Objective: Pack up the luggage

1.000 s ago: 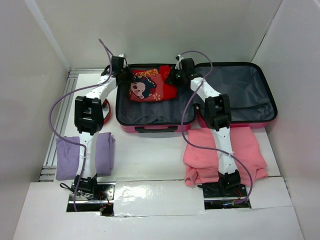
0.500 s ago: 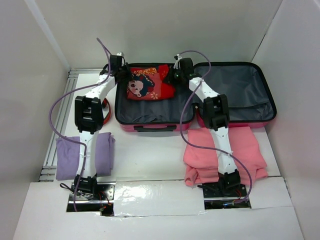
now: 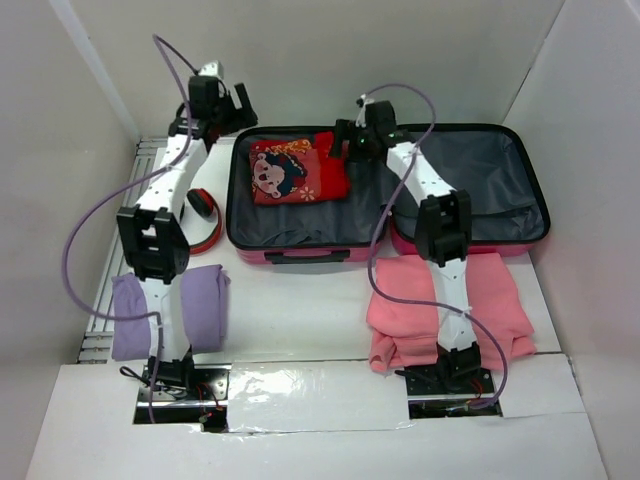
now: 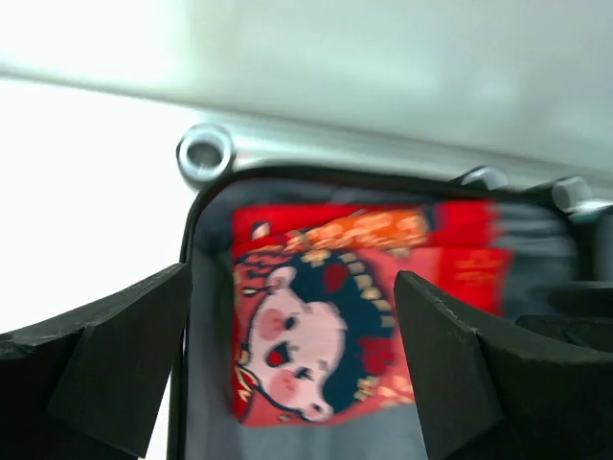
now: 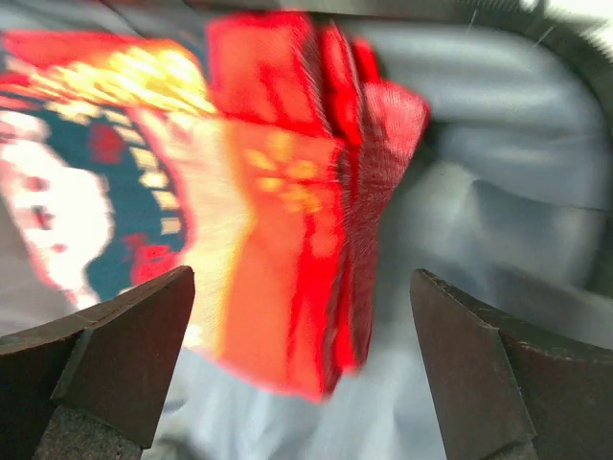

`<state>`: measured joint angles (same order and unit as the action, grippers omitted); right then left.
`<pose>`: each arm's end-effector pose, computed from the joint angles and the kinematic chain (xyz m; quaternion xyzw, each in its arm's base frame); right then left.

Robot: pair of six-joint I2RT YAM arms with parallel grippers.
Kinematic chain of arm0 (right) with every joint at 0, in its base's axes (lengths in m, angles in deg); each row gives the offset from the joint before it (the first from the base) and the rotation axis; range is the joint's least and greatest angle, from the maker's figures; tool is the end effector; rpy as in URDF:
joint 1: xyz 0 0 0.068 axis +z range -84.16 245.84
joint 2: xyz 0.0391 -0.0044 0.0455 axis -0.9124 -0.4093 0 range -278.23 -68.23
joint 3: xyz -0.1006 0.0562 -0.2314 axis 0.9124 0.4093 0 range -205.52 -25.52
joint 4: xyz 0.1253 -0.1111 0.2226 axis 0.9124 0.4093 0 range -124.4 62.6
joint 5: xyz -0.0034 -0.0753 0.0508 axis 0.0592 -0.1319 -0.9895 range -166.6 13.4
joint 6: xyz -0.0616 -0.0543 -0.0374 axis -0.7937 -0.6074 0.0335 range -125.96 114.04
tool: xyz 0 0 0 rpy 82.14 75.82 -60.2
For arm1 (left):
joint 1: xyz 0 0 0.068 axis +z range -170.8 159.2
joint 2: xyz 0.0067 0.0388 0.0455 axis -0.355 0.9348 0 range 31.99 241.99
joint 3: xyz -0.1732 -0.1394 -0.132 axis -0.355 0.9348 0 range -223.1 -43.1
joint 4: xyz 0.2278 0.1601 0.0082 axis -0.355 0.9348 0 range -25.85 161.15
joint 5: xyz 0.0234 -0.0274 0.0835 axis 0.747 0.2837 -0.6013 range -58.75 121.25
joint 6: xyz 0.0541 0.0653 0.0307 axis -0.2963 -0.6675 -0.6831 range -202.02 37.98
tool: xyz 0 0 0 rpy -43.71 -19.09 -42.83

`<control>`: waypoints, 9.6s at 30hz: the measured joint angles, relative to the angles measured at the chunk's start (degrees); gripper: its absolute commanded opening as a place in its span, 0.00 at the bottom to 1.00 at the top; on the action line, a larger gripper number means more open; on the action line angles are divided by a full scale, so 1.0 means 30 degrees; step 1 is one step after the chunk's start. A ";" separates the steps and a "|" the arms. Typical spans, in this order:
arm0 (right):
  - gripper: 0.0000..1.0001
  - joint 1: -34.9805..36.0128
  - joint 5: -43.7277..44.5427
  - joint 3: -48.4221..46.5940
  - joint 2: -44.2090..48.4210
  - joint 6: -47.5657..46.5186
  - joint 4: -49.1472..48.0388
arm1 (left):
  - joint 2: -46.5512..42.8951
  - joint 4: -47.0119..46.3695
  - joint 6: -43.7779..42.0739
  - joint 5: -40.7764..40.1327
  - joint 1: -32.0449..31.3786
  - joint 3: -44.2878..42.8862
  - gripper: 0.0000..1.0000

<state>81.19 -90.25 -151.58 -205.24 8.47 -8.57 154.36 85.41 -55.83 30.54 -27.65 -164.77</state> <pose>0.5678 0.1756 0.2012 -0.0603 0.8873 0.2170 0.4025 0.5569 -0.0660 0.3230 -0.1426 0.8165 -0.1542 0.5378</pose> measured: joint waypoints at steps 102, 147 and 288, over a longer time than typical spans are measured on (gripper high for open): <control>0.71 0.1683 -0.2375 3.6144 2.6556 0.6608 -0.5246 | -2.2877 -0.3242 1.0579 -0.2732 -1.2058 3.4330 0.67; 0.00 0.1712 0.0525 0.9712 1.2815 0.3053 -0.1479 | -1.2058 -0.1173 0.2266 0.0561 -0.1668 1.1774 0.00; 0.98 1.7966 0.5544 2.0655 1.2590 0.9245 -0.7308 | -2.7860 0.7628 0.1297 -0.0648 0.7657 2.0582 0.99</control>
<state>135.09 -73.62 -89.62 -167.47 36.21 -30.49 70.78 108.29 -51.94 28.60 -4.68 -103.03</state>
